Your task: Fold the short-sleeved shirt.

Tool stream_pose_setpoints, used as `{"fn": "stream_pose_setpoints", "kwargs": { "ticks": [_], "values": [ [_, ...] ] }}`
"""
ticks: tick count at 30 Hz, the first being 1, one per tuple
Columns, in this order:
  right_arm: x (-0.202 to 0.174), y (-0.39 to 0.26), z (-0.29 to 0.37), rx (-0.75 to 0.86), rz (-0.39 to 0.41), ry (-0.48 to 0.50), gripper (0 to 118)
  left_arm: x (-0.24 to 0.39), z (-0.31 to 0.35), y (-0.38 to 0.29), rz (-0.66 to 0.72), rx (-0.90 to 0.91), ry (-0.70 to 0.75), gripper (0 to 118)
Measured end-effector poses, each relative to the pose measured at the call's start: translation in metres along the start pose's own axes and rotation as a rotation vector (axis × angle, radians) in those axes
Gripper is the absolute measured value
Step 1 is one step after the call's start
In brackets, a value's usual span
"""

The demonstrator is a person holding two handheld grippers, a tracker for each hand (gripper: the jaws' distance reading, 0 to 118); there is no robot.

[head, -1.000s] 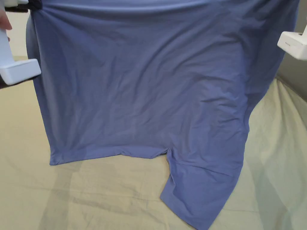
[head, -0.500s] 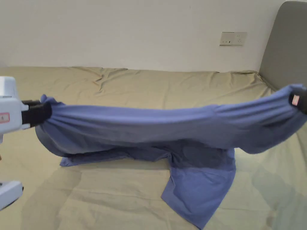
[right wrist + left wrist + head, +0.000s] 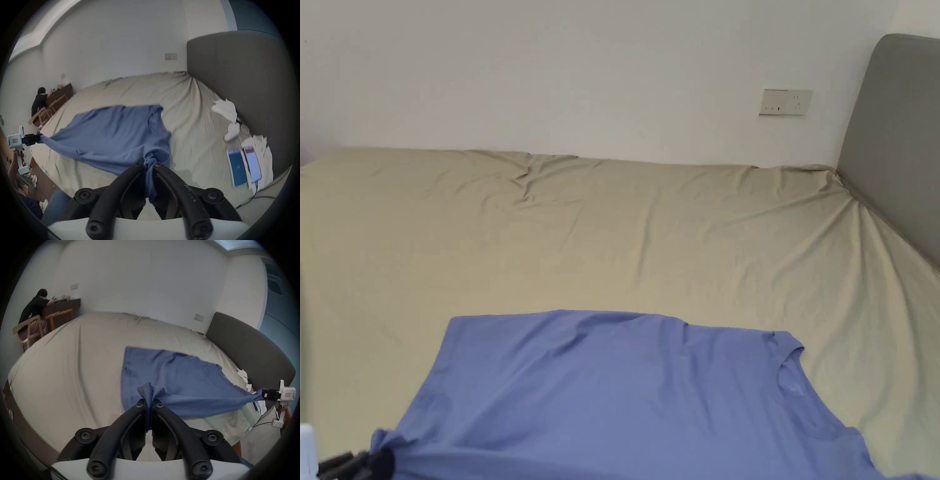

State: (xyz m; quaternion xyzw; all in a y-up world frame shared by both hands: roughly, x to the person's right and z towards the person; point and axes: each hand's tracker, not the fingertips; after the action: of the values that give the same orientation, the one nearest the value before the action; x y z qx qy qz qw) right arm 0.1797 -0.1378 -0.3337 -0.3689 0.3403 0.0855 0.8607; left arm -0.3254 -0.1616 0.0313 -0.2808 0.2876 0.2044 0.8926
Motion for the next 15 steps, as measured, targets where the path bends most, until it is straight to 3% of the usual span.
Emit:
{"fn": "stream_pose_setpoints", "kwargs": {
  "ticks": [3, 5, 8, 11, 12, 15],
  "values": [
    [0.004, -0.027, -0.009, -0.083, 0.005, -0.020, 6, -0.004, 0.010, -0.035, 0.058, -0.056, 0.003, 4],
    [0.005, -0.040, -0.020, -0.150, 0.042, -0.017, 6, -0.006, 0.014, -0.055, 0.042, -0.080, 0.028, 4],
    [0.010, -0.063, -0.040, -0.230, 0.028, -0.010, 6, -0.012, 0.004, -0.080, 0.017, -0.168, 0.068, 4],
    [0.009, -0.078, -0.054, -0.290, 0.132, -0.037, 6, -0.015, -0.011, -0.093, 0.030, -0.201, 0.064, 4],
    [0.010, -0.079, -0.056, -0.285, 0.104, -0.032, 6, -0.032, -0.018, -0.096, 0.077, -0.207, 0.048, 4],
    [0.015, -0.079, -0.055, -0.278, 0.064, -0.028, 6, -0.024, -0.028, -0.096, 0.021, -0.220, 0.077, 4]
  ]
}}
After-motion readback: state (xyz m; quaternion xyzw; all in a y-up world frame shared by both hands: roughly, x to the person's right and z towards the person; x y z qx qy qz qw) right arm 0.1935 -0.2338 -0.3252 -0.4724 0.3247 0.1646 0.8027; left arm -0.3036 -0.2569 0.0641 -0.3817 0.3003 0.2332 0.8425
